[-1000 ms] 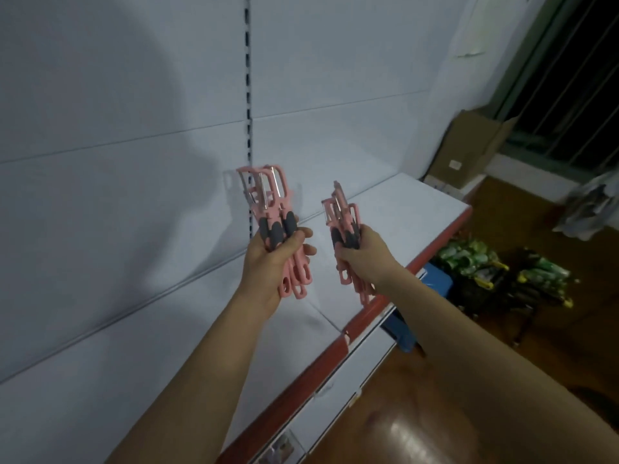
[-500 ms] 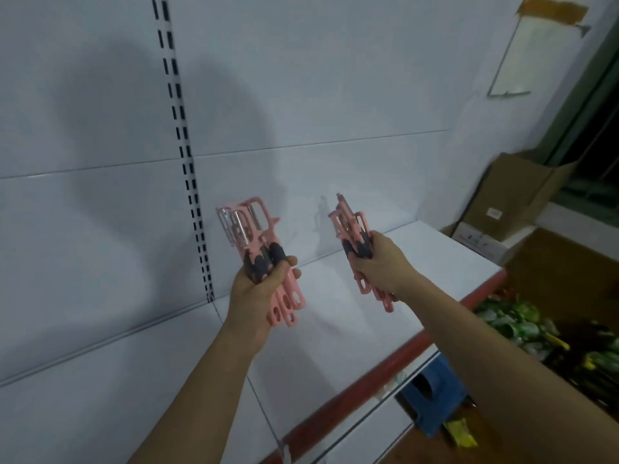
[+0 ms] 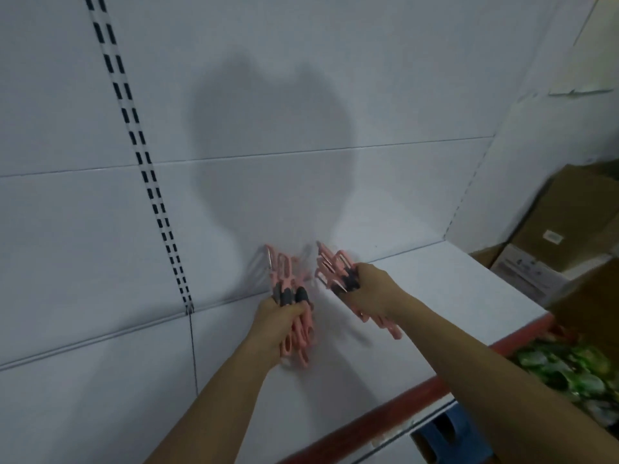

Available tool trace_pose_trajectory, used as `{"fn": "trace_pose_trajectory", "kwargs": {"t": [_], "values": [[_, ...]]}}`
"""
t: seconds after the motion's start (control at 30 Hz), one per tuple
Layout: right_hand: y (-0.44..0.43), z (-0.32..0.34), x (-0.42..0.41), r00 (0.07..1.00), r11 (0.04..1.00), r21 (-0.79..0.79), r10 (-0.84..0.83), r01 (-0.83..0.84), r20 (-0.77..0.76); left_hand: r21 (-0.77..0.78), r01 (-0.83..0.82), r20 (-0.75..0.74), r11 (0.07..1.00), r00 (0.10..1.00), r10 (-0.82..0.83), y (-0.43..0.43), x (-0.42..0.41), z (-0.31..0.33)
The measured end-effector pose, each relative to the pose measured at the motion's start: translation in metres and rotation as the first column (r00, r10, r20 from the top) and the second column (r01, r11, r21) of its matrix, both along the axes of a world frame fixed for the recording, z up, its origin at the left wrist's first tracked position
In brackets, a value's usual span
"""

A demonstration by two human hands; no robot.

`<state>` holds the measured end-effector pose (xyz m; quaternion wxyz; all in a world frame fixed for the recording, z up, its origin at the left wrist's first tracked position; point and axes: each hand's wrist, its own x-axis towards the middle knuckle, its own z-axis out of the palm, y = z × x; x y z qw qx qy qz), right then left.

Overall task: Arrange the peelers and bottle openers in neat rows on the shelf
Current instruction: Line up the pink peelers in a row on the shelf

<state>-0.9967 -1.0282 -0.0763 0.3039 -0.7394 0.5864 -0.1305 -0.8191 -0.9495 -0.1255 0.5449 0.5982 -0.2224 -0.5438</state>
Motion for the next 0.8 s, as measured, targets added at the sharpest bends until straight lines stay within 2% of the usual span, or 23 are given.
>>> {"fn": "trace_pose_trajectory", "kwargs": {"t": [0.07, 0.17, 0.27, 0.37, 0.43, 0.47, 0.53, 0.6, 0.67, 0.73, 0.8], "values": [[-0.014, -0.010, -0.013, 0.999, 0.999, 0.023, 0.036, -0.036, -0.013, 0.015, -0.020, 0.060, 1.000, 0.998, 0.019, -0.008, -0.017, -0.006], [-0.036, -0.022, -0.038, 0.996, 0.996, 0.005, 0.085, -0.085, -0.001, 0.011, -0.021, 0.239, 1.000, 0.971, 0.018, -0.021, -0.040, -0.010], [-0.056, -0.032, -0.061, 0.980, 1.000, 0.016, 0.012, -0.015, 0.201, -0.008, -0.067, 0.393, 0.998, 0.917, 0.065, -0.028, -0.054, -0.014], [-0.067, -0.037, -0.072, 0.933, 0.990, 0.141, -0.023, -0.029, 0.358, -0.035, -0.099, 0.590, 0.995, 0.802, 0.100, -0.031, -0.064, -0.016], [-0.068, -0.035, -0.072, 0.898, 0.979, 0.192, -0.022, -0.069, 0.438, -0.023, -0.117, 0.650, 0.993, 0.753, 0.104, -0.030, -0.069, -0.015], [-0.068, -0.032, -0.071, 0.874, 0.974, 0.213, -0.032, -0.082, 0.485, -0.040, -0.133, 0.641, 0.990, 0.757, 0.127, -0.030, -0.071, -0.014], [-0.066, -0.026, -0.070, 0.817, 0.966, 0.234, -0.047, -0.109, 0.575, -0.124, -0.177, 0.534, 0.976, 0.817, 0.216, -0.032, -0.074, -0.008], [-0.062, -0.021, -0.072, 0.741, 0.961, 0.243, -0.067, -0.133, 0.668, -0.199, -0.238, 0.303, 0.951, 0.908, 0.290, -0.037, -0.079, 0.002], [-0.058, -0.016, -0.074, 0.622, 0.939, 0.301, -0.138, -0.164, 0.770, -0.224, -0.269, 0.007, 0.937, 0.961, 0.277, -0.042, -0.089, 0.013], [-0.050, -0.010, -0.074, 0.527, 0.931, 0.300, -0.152, -0.208, 0.836, -0.265, -0.226, -0.153, 0.937, 0.970, 0.191, -0.050, -0.103, 0.016], [-0.041, -0.008, -0.068, 0.569, 0.969, 0.173, -0.043, -0.175, 0.821, -0.299, -0.178, -0.244, 0.937, 0.964, 0.105, -0.059, -0.123, 0.013]]}}
